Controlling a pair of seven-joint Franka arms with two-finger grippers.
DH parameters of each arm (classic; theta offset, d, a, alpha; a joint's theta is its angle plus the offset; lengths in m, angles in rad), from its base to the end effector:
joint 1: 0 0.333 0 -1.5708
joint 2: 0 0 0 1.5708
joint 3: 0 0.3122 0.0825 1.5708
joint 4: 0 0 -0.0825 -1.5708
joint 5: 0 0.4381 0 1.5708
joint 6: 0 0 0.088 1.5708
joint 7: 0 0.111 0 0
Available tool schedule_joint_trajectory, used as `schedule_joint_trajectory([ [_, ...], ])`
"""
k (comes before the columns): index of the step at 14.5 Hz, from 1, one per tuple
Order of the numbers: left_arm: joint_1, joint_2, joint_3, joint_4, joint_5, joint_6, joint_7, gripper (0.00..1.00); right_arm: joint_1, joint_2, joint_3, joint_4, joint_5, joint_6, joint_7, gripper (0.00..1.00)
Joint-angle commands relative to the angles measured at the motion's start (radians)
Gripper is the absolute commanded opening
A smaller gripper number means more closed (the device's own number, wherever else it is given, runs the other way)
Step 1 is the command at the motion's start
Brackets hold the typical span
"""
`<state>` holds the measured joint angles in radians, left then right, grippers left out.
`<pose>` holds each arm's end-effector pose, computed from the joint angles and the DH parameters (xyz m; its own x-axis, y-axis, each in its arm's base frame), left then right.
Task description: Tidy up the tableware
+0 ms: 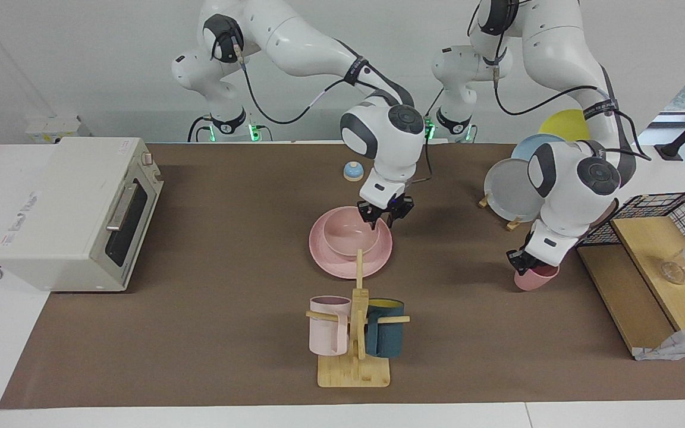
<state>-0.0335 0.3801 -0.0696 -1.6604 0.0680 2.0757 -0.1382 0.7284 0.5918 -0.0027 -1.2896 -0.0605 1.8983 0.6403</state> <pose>0.7093 -0.0654 0.3603 0.9992 0.0081 0.0403 0.0093 -0.9995 -0.0296 0.5824 0.5111 0.3814 0.9932 0.1054 0.0484 0.1037 -0.9939 0.0376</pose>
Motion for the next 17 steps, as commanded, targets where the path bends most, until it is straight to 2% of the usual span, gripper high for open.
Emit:
schedule_joint_trajectory([
  [1,-0.017,-0.001,-0.004,0.169,-0.017,-0.222,-0.021,0.0,-0.133,-0.182,0.004,-0.052,0.016,-0.123,-0.062,1.0],
  [4,-0.087,0.034,-0.006,0.415,-0.045,-0.492,-0.14,0.0,-0.343,-0.318,0.006,-0.071,0.027,-0.31,-0.333,1.0],
  [6,-0.196,0.092,-0.002,0.563,-0.045,-0.604,-0.336,0.0,-0.423,-0.38,-0.005,-0.076,0.027,-0.401,-0.48,1.0],
  [7,-0.271,0.1,-0.004,0.617,-0.045,-0.63,-0.471,0.0,-0.441,-0.432,-0.034,-0.13,0.025,-0.409,-0.546,1.0],
  [9,-0.397,0.1,-0.006,0.622,-0.045,-0.614,-0.669,0.0,-0.503,-0.542,-0.045,-0.262,0.025,-0.395,-0.606,1.0],
  [11,-0.482,0.089,-0.009,0.608,-0.081,-0.567,-0.786,0.0,-0.576,-0.582,-0.043,-0.36,0.031,-0.342,-0.619,1.0],
  [14,-0.591,0.06,0.001,0.448,-0.088,-0.401,-0.886,0.0,-0.601,-0.589,-0.045,-0.392,0.033,-0.259,-0.71,1.0],
  [17,-0.623,0.051,-0.001,0.328,-0.077,-0.295,-0.936,0.0,-0.618,-0.578,-0.043,-0.385,0.024,-0.265,-0.726,1.0],
])
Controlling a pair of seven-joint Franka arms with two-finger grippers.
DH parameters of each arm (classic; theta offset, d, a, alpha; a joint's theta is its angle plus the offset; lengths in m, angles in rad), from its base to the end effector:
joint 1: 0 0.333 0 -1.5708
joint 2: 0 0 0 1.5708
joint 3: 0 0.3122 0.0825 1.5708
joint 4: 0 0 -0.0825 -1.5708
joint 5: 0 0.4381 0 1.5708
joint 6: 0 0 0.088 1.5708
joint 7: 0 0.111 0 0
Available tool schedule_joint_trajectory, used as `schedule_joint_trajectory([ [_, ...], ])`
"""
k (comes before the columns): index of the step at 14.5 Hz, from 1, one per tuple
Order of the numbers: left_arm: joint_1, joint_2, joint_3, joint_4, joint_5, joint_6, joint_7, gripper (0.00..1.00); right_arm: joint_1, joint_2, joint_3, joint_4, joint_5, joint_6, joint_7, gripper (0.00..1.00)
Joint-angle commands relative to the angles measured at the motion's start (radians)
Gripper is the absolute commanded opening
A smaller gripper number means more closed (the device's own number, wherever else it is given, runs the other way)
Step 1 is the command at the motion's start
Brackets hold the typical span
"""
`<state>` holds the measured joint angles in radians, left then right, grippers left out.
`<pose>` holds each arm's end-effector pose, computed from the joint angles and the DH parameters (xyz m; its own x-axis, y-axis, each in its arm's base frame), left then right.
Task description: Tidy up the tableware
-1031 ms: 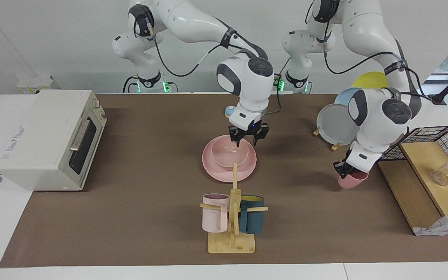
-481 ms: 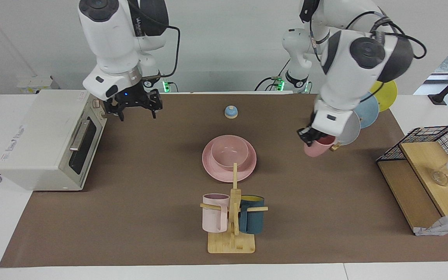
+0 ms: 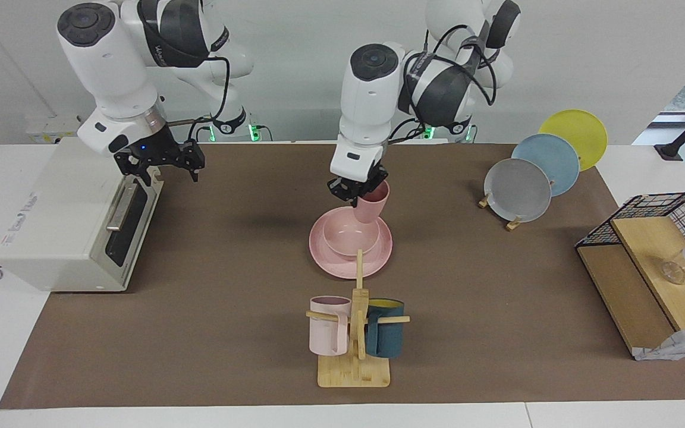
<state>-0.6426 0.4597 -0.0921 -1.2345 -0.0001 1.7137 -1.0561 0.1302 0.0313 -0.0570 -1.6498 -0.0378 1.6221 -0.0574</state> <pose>0.5636 -0.4907 0.4960 0.9455 0.3248 -0.0252 0.3255 -0.9447 0.0386 0.6167 0.0416 0.5604 0.9894 0.1319 -0.0611 0.1342 -0.9903 0.0359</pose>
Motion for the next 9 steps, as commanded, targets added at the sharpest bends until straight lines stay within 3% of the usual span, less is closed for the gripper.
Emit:
schedule_joint_trajectory([
  [1,-0.014,-0.029,0.022,-0.124,-0.009,0.092,-0.018,0.0,-0.027,-0.017,0.011,-0.025,0.009,0.002,-0.03,1.0],
  [3,-0.02,-0.029,0.022,-0.189,-0.009,0.156,-0.031,0.0,-0.029,-0.017,0.011,-0.025,0.018,0.004,-0.028,1.0],
  [9,-0.031,0.005,0.022,-0.229,-0.008,0.25,-0.062,0.0,-0.043,-0.025,0.013,-0.024,0.021,-0.025,-0.021,1.0],
])
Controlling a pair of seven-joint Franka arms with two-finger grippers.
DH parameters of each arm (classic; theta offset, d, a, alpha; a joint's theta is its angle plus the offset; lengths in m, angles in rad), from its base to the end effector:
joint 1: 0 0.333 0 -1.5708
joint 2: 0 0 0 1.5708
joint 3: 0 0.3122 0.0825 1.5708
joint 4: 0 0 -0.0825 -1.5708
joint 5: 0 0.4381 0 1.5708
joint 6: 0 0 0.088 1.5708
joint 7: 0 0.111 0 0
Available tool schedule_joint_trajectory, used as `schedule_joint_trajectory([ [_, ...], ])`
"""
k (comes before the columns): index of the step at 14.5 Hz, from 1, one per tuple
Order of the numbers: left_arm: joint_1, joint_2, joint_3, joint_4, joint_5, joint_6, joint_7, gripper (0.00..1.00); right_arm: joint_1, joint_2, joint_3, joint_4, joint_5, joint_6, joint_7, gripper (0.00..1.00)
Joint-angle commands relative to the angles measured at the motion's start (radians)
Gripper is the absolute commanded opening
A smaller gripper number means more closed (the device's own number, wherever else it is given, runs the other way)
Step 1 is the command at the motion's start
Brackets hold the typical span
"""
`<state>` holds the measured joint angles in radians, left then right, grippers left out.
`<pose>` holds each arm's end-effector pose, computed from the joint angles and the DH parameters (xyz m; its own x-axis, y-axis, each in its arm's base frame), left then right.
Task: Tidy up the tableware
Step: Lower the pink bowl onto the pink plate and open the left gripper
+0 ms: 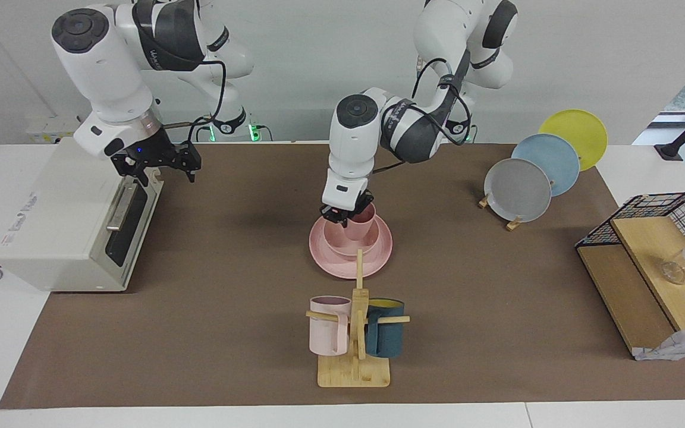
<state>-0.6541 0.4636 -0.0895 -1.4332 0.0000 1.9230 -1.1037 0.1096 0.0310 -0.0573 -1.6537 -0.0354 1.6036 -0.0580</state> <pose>0.5555 -0.4974 0.4057 0.9322 0.3611 -0.0232 0.3618 -0.9313 0.0428 0.6148 0.0288 0.5570 0.9904 0.1109 -0.0830 0.1139 -0.9930 0.0322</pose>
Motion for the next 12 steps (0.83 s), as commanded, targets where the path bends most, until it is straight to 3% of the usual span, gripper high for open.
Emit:
schedule_joint_trajectory([
  [1,-0.022,0.003,0.019,-0.039,-0.008,0.053,-0.015,0.0,-0.028,-0.025,0.013,-0.02,0.018,-0.007,-0.02,1.0],
  [12,-0.029,0.017,0.017,-0.116,0.003,0.159,-0.01,0.0,-0.113,-0.025,0.074,-0.015,0.018,-0.01,-0.023,1.0],
])
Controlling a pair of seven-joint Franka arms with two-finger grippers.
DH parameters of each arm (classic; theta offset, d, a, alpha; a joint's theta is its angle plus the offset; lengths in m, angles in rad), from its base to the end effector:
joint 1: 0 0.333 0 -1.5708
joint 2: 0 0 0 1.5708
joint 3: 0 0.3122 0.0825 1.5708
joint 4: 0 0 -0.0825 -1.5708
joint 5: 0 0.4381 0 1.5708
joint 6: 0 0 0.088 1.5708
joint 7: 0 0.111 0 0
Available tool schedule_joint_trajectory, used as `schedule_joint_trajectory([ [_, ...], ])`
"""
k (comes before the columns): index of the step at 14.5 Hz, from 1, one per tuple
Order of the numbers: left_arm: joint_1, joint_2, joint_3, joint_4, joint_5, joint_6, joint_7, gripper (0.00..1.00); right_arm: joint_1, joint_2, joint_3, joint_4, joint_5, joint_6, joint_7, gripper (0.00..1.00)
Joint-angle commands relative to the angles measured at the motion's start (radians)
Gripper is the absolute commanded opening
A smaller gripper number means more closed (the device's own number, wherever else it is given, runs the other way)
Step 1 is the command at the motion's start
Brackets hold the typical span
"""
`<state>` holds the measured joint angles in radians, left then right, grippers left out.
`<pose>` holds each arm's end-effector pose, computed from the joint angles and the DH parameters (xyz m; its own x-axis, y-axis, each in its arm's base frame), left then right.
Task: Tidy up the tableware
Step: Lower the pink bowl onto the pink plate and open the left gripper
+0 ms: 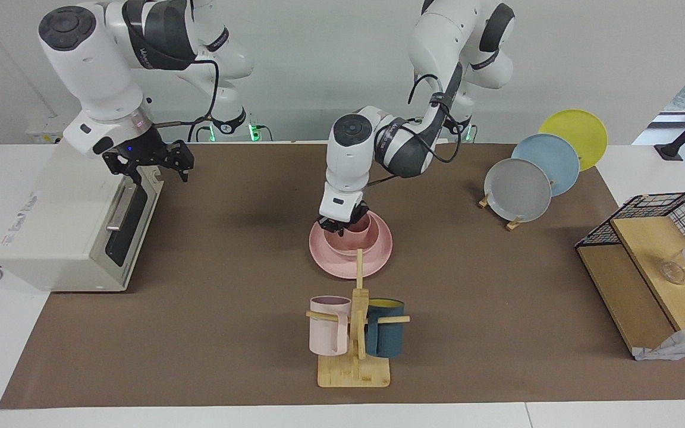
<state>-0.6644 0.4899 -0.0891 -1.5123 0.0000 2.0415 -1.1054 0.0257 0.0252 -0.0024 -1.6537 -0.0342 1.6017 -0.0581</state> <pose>0.5488 -0.5029 0.3552 0.9348 0.3547 -0.0191 0.3552 -0.9331 0.0553 0.6139 0.0106 0.5604 0.9935 0.0823 -0.0790 0.0848 -0.9960 0.0295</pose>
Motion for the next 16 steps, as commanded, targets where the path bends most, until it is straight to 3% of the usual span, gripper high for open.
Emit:
schedule_joint_trajectory([
  [1,-0.02,-0.01,0.017,-0.039,0.003,0.042,-0.008,0.05,-0.03,-0.019,0.019,-0.015,0.017,-0.008,-0.022,1.0],
  [2,-0.018,-0.01,0.017,-0.039,0.003,0.042,-0.008,0.21,-0.032,-0.019,0.022,-0.015,0.017,-0.008,-0.022,1.0],
  [3,-0.018,-0.01,0.017,-0.037,0.003,0.039,-0.008,0.5,-0.044,-0.019,0.022,-0.015,0.017,-0.008,-0.022,1.0],
  [4,-0.02,-0.01,0.019,-0.032,0.005,0.029,-0.008,1.0,-0.053,-0.019,0.022,-0.015,0.017,-0.008,-0.022,1.0],
  [8,-0.001,-0.055,0.02,0.003,0.021,-0.044,0.002,1.0,-0.052,-0.018,0.021,-0.014,0.017,-0.006,-0.02,1.0],
  [11,0.064,-0.173,0.02,0.007,0.018,-0.148,0.036,1.0,-0.049,-0.018,0.019,0.012,0.017,-0.009,-0.019,1.0],
  [16,0.259,-0.35,0.022,0.004,-0.011,-0.34,0.322,1.0,-0.047,-0.013,0.004,0.058,0.017,-0.063,-0.019,1.0],
])
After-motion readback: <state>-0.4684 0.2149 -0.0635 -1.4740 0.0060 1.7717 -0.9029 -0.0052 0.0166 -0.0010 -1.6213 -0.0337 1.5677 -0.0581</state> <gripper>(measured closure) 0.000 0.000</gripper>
